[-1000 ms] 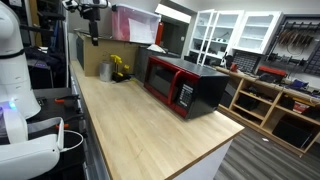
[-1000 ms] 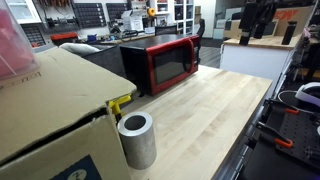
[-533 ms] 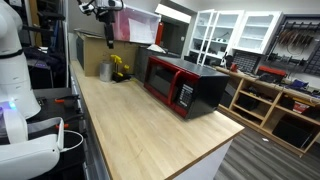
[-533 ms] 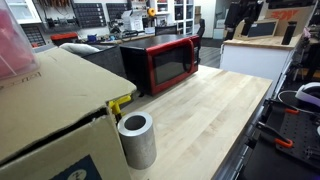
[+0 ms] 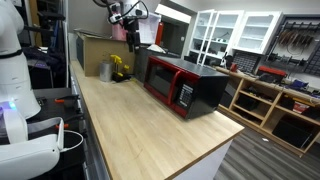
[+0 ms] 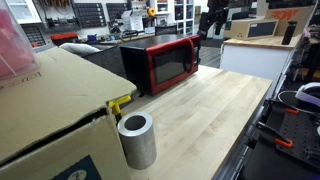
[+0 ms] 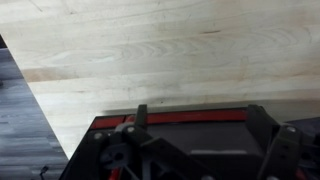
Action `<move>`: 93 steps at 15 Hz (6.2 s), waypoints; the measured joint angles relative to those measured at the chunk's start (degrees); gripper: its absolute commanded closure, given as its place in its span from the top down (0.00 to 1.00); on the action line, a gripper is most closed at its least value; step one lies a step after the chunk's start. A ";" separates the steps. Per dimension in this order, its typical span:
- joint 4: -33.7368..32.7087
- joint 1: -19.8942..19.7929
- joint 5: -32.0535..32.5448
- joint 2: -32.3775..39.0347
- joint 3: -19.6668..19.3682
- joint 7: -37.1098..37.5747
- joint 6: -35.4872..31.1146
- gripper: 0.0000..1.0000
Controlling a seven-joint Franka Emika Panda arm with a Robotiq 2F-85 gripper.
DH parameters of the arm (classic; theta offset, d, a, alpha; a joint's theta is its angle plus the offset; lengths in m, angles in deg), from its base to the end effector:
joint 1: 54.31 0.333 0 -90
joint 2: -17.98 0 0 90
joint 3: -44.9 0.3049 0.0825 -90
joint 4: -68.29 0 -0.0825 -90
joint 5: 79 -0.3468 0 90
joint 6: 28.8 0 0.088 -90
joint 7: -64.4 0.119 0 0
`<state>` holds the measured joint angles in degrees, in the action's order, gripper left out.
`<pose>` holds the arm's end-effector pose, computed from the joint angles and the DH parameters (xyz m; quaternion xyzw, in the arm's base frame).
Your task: Open the microwave door
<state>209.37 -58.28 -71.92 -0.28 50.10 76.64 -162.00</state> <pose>0.4271 0.0067 0.4283 0.9923 -0.0584 0.0958 0.0521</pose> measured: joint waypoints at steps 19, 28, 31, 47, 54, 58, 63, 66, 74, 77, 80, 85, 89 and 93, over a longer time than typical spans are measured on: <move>-31.98 0.00 15.65 36.19 -11.14 -7.71 -0.50 1.00; -38.93 1.28 17.33 43.31 -11.89 -7.70 -0.51 0.29; -40.17 1.60 17.33 44.15 -12.17 -7.67 -0.36 0.08; -36.27 1.43 15.88 41.25 -12.20 -7.70 -0.60 0.08; -18.95 1.62 12.38 27.87 -10.78 -3.40 1.60 0.70; -9.13 2.51 10.98 19.47 -8.18 -5.42 3.55 0.99; -1.15 4.13 3.87 6.18 -5.71 -13.13 6.55 1.00; 0.20 4.77 0.22 -1.84 -5.83 -18.15 10.10 1.00; -3.08 1.58 -0.27 -4.63 -8.85 -15.02 9.37 1.00; -5.48 0.16 -0.27 0.90 -8.79 -8.59 5.06 1.00; -8.82 -0.43 -0.26 7.90 -8.69 -1.59 0.24 1.00; -17.39 -0.77 0.17 17.78 -8.70 6.20 -2.66 1.00; -22.14 -0.04 0.36 23.14 -8.69 8.35 -2.69 1.00; -23.29 1.36 -2.21 26.28 -8.64 8.39 -0.82 1.00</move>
<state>186.08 -56.92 -74.13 26.00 41.46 85.03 -162.82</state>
